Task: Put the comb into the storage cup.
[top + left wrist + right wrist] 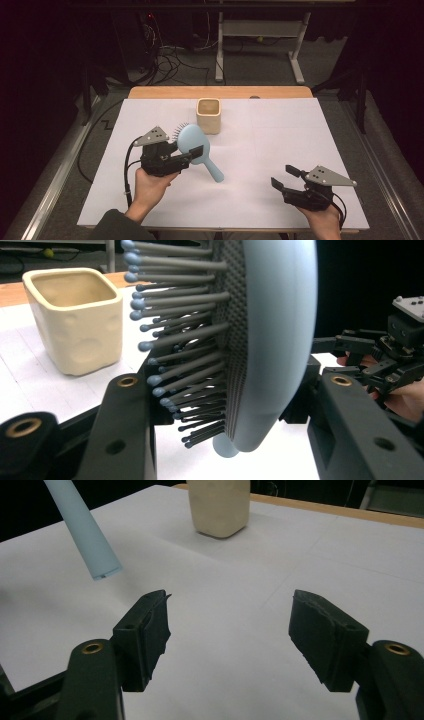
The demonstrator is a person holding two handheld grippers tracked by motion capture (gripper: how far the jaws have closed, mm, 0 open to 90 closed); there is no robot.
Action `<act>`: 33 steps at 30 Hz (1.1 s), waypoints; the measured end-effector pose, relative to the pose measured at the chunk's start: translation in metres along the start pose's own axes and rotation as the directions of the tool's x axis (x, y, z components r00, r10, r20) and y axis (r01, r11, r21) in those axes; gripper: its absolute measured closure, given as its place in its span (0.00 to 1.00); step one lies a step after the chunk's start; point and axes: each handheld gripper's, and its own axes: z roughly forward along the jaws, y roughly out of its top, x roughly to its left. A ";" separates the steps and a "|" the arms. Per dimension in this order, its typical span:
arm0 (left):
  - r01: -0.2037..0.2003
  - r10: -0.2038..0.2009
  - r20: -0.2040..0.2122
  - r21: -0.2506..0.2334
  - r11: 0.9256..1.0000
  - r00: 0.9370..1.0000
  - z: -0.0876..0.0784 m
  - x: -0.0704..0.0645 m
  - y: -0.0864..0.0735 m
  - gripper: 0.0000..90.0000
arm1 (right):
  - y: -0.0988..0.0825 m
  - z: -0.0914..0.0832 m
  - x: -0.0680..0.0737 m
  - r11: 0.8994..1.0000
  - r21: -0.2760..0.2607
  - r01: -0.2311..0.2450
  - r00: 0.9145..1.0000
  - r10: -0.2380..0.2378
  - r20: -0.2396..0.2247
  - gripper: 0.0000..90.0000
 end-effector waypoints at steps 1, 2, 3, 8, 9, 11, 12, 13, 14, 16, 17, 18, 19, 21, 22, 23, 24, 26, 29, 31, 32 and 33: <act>0.000 0.000 -0.001 -0.002 1.000 1.000 0.000 0.000 0.001 0.60 | -0.003 -0.002 -0.001 1.000 -0.004 -0.001 1.000 0.001 0.006 0.37; 0.000 0.000 0.000 -0.002 1.000 1.000 0.000 0.000 0.002 0.60 | -0.005 -0.003 -0.003 1.000 -0.008 -0.003 1.000 0.003 0.009 0.36; 0.000 0.000 0.000 -0.002 1.000 1.000 0.000 0.001 0.002 0.60 | -0.008 -0.004 -0.004 1.000 -0.009 -0.006 1.000 0.006 0.013 0.36; 0.010 -0.010 -0.001 -0.003 1.000 1.000 0.002 0.004 0.005 0.60 | -0.019 -0.011 -0.011 0.999 -0.026 -0.031 0.999 0.032 0.043 0.35; 0.010 -0.010 -0.002 0.001 1.000 1.000 0.002 0.004 0.005 0.60 | -0.022 -0.012 -0.012 0.999 -0.031 -0.036 0.998 0.037 0.049 0.35; 0.004 -0.004 -0.008 0.003 1.000 1.000 0.002 0.005 0.007 0.60 | -0.026 -0.014 -0.013 0.998 -0.038 -0.043 0.997 0.046 0.059 0.35; 0.004 -0.004 -0.009 0.005 1.000 1.000 0.003 0.005 0.007 0.60 | -0.029 -0.014 -0.014 0.998 -0.042 -0.047 0.997 0.049 0.062 0.35; 0.005 -0.005 -0.010 0.005 1.000 1.000 0.003 0.005 0.008 0.60 | -0.031 -0.015 -0.015 0.998 -0.043 -0.048 0.997 0.051 0.065 0.35; 0.002 -0.002 -0.011 0.003 1.000 1.000 0.003 0.006 0.009 0.60 | -0.033 -0.015 -0.015 0.998 -0.043 -0.051 0.996 0.054 0.066 0.35; -0.001 0.001 -0.013 0.004 1.000 1.000 0.003 0.006 0.010 0.60 | -0.037 -0.016 -0.015 0.998 -0.055 -0.029 0.996 0.034 0.086 0.37; -0.004 0.004 -0.015 0.002 1.000 1.000 0.003 0.006 0.011 0.60 | -0.039 -0.018 -0.013 0.997 -0.073 -0.012 0.995 0.020 0.101 0.38; -0.004 0.004 -0.015 0.003 1.000 1.000 0.003 0.006 0.012 0.60 | -0.040 -0.019 -0.013 0.996 -0.085 0.001 0.994 0.009 0.108 0.38; -0.005 0.005 -0.015 0.002 1.000 1.000 0.002 0.006 0.012 0.60 | -0.041 -0.021 -0.013 0.996 -0.092 -0.001 0.994 0.011 0.112 0.38; -0.003 0.003 -0.015 0.002 1.000 1.000 0.003 0.007 0.014 0.60 | -0.043 -0.023 -0.014 0.994 -0.111 -0.001 0.993 0.014 0.117 0.38; 0.000 0.000 -0.015 0.003 1.000 1.000 0.003 0.008 0.015 0.60 | -0.045 -0.024 -0.015 0.993 -0.120 -0.004 0.993 0.019 0.117 0.38; 0.003 -0.003 -0.015 0.004 1.000 1.000 0.004 0.009 0.016 0.60 | -0.047 -0.024 -0.015 0.993 -0.120 -0.010 0.992 0.024 0.120 0.38; 0.009 -0.009 -0.016 0.002 1.000 1.000 0.004 0.010 0.017 0.60 | -0.049 -0.024 -0.016 0.993 -0.115 -0.019 0.992 0.033 0.118 0.38; 0.015 -0.015 -0.016 0.003 1.000 1.000 0.005 0.012 0.019 0.60 | -0.052 -0.023 -0.017 0.993 -0.111 -0.030 0.992 0.043 0.115 0.38; 0.025 -0.025 -0.019 0.002 1.000 1.000 0.006 0.015 0.022 0.60 | -0.055 -0.024 -0.018 0.994 -0.105 -0.043 0.992 0.055 0.115 0.37; 0.023 -0.023 -0.029 0.005 1.000 0.999 0.006 0.016 0.024 0.60 | -0.057 -0.025 -0.019 0.993 -0.111 -0.049 0.991 0.061 0.115 0.37; 0.022 -0.022 -0.034 0.004 1.000 0.999 0.007 0.016 0.025 0.60 | -0.057 -0.026 -0.020 0.992 -0.116 -0.053 0.991 0.067 0.117 0.37; 0.019 -0.018 -0.036 0.004 1.000 0.999 0.006 0.016 0.027 0.60 | -0.058 -0.027 -0.020 0.991 -0.122 -0.054 0.991 0.069 0.119 0.37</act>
